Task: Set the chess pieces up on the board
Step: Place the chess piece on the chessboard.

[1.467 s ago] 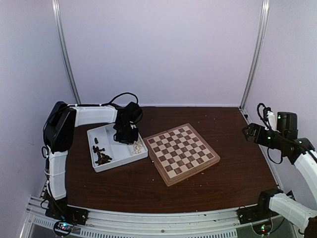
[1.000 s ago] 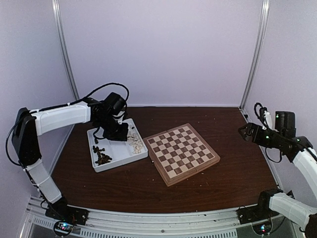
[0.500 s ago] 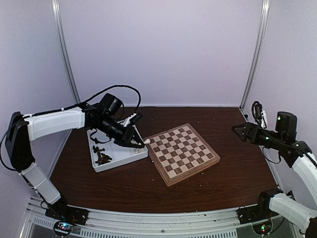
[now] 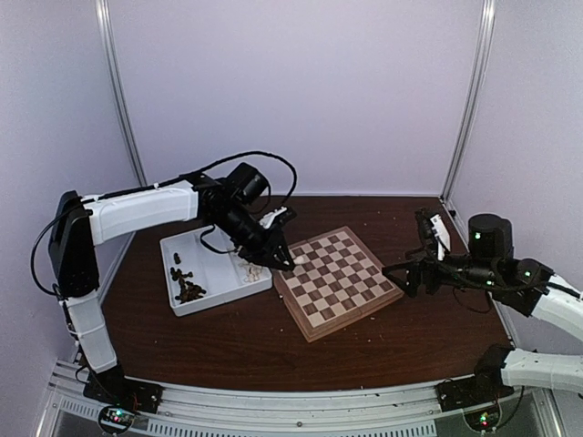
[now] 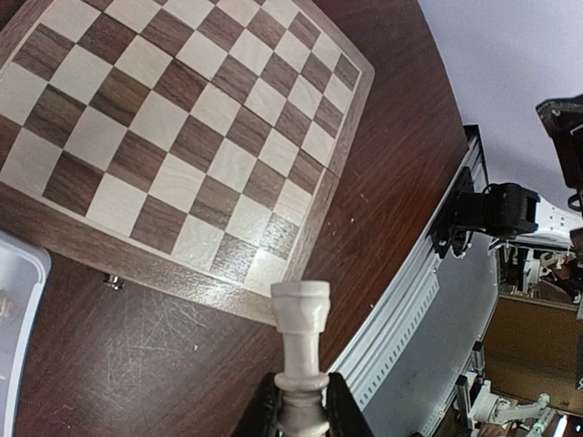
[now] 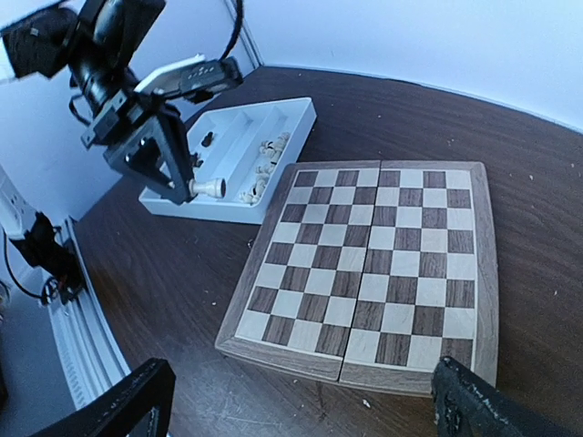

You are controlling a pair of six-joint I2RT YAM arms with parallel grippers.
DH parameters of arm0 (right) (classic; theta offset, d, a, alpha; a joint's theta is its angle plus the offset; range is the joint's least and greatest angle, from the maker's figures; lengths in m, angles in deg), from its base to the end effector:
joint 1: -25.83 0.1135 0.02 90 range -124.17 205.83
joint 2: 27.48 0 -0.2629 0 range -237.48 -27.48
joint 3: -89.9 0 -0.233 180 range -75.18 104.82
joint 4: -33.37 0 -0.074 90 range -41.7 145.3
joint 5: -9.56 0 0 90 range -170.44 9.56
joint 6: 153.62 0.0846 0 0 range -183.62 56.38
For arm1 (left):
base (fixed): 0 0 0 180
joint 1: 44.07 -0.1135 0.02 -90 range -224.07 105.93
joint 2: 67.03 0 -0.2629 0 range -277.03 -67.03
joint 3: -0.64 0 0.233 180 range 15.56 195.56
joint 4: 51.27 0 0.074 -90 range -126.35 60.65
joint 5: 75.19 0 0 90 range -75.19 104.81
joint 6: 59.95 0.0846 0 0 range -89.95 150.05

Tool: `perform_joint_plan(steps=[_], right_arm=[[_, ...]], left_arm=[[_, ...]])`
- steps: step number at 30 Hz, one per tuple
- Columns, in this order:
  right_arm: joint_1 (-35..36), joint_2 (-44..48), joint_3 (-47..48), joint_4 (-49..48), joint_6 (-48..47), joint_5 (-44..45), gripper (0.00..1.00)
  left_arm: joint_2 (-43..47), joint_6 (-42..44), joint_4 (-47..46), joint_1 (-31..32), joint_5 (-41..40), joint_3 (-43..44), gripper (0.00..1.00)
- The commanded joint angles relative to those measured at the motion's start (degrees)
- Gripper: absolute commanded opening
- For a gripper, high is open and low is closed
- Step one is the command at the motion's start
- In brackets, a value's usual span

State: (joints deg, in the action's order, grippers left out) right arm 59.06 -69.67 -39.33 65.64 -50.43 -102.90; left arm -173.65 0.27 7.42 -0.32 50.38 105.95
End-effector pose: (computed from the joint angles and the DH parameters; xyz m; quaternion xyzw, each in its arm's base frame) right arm 0.1454 0.1339 0.2637 -0.2478 0.7901 0.3613 0.4288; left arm 0.2546 -0.3118 0.2364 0.1903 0.9033 -0.3839 0.0208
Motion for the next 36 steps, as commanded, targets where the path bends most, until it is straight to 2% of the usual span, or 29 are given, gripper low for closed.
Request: perform_joint_plan(steps=[1, 4, 7, 9, 12, 15, 19, 22, 27, 29, 34, 36], right_arm=[[8.79, -2.88, -0.36, -6.46, -7.05, 15.77, 1.00], [12.59, -7.48, 0.84, -9.00, -10.52, 18.83, 1.00], [13.18, -13.35, 1.47, -12.93, -11.63, 16.79, 1.00], [13.18, -17.29, 0.56, -18.94, -12.39, 13.94, 1.00], [13.08, -21.72, -1.01, -27.24, -9.43, 17.71, 1.00], [13.40, -23.95, -2.62, -34.22, -15.85, 13.06, 1.00], [15.47, -29.30, -5.43, -43.89, -29.00, 10.34, 1.00], [18.08, -33.24, -3.55, -43.72, -37.42, 9.74, 1.00], [19.82, -38.95, 1.90, -41.40, -43.23, 8.11, 0.99], [20.47, -41.85, 4.20, -39.78, -45.85, 8.21, 0.97], [20.97, -47.63, 9.58, -36.63, -48.42, 5.90, 0.69], [21.43, -49.30, 11.19, -36.61, -48.13, 5.61, 0.63]], left_arm=[[-0.56, -1.80, 6.53, -0.15, -2.70, 3.70, 0.07], [-1.57, -1.27, 10.05, -0.07, -3.59, 5.53, 0.08], [-3.42, -0.38, 13.12, 0.42, -5.34, 7.68, 0.08], [-4.47, -0.52, 14.02, 0.71, -6.73, 8.79, 0.08], [-6.74, -1.23, 15.95, 1.10, -8.60, 11.79, 0.08], [-9.80, -1.26, 20.04, 1.64, -9.12, 16.67, 0.08], [-12.09, -0.61, 21.00, 2.33, -6.36, 18.73, 0.08], [-13.07, -0.16, 21.49, 2.69, -5.28, 19.37, 0.08], [-14.18, -0.01, 22.73, 3.09, -4.00, 19.51, 0.08], [-14.43, 0.10, 23.13, 3.37, -3.45, 19.35, 0.08], [-14.56, 0.17, 23.49, 3.78, -2.88, 18.73, 0.08], [-14.64, 0.16, 23.48, 3.87, -2.71, 18.52, 0.08]])
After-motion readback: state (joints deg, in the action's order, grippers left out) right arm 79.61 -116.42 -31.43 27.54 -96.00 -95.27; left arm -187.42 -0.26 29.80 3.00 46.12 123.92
